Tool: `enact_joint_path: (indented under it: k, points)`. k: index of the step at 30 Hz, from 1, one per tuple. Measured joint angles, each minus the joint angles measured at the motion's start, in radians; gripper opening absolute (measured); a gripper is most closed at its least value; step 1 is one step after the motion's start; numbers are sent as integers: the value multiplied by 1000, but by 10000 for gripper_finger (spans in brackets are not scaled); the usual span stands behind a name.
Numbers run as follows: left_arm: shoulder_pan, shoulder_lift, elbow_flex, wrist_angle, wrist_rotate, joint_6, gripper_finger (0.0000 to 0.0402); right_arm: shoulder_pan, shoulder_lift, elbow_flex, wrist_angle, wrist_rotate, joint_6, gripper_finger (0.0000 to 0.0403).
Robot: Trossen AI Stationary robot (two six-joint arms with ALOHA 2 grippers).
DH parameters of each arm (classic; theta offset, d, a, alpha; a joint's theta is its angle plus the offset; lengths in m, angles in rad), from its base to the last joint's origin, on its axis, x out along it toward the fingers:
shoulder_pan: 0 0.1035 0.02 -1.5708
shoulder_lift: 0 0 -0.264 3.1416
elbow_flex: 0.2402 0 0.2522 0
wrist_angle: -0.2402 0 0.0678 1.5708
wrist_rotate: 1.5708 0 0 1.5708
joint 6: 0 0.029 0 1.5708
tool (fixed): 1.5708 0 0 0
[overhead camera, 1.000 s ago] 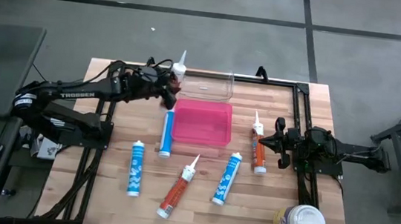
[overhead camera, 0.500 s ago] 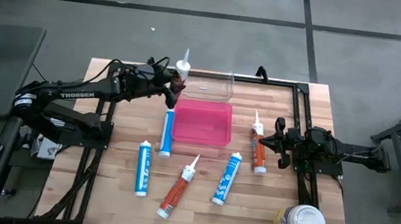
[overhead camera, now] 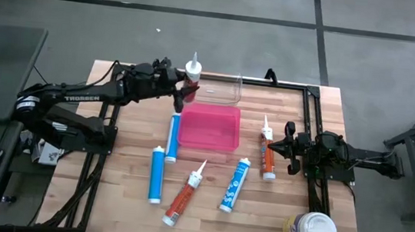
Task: Pick & place silicon tubes, Sealant and Lysol wipes
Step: Put the top left orange sealant into the transparent bin
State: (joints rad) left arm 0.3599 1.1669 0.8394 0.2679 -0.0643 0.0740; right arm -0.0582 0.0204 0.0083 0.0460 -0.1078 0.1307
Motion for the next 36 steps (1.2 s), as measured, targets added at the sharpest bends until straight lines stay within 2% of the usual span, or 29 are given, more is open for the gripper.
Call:
enact_joint_path:
  k: [6,10,13,18,27,36]
  points:
    - [2,60,-2,88,-227,-102,182,0,0,0,0,0,0,12]
    - [21,105,-2,118,-369,-106,181,0,0,0,1,0,0,12]
    - [22,152,-1,204,-471,-108,180,0,0,0,1,0,0,12]
    - [20,233,31,238,-499,-111,180,0,0,0,1,0,0,12]
    - [48,428,196,214,-687,-114,180,0,0,0,1,0,0,12]
    - [84,574,285,200,-734,-256,180,0,0,0,1,-1,0,12]
